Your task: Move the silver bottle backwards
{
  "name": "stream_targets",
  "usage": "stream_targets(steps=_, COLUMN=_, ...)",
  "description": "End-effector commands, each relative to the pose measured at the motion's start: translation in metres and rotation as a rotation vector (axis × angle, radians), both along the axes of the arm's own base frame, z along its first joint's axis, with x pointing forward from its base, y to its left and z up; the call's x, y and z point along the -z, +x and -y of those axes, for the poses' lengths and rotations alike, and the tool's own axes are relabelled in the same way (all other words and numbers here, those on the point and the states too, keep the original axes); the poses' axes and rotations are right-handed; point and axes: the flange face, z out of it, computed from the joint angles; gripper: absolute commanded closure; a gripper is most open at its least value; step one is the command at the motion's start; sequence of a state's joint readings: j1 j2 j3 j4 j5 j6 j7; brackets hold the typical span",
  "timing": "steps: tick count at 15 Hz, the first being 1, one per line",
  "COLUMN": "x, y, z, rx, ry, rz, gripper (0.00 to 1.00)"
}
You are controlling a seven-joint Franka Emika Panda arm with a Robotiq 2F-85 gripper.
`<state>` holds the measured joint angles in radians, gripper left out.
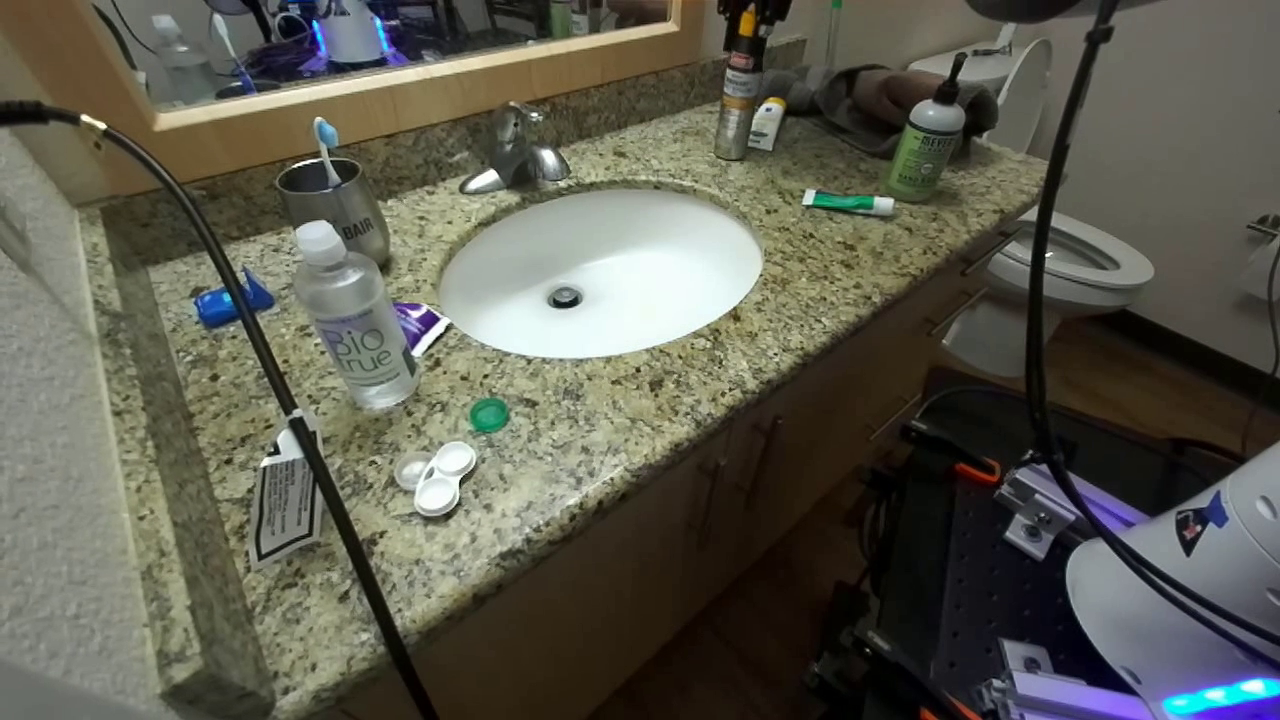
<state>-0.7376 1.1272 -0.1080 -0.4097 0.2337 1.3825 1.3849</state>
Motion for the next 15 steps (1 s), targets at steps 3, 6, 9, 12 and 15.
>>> stream_targets(steps=3, x=-0.02, y=-0.005, z=0.004, rx=0.002, ry=-0.012, rz=0.046, gripper=0.0)
stream_targets(steps=6, x=-0.058, y=-0.007, z=0.002, rx=-0.03, ry=-0.011, rz=0.117, gripper=0.0)
stream_targets(steps=9, x=-0.126, y=-0.025, z=-0.015, rx=-0.094, ry=0.019, rz=0.152, gripper=0.0)
stream_targets(steps=12, x=-0.188, y=-0.044, z=-0.048, rx=-0.207, ry=0.049, rz=0.149, gripper=0.0)
stream_targets(steps=15, x=-0.234, y=-0.05, z=-0.097, rx=-0.378, ry=0.084, rz=0.119, gripper=0.0)
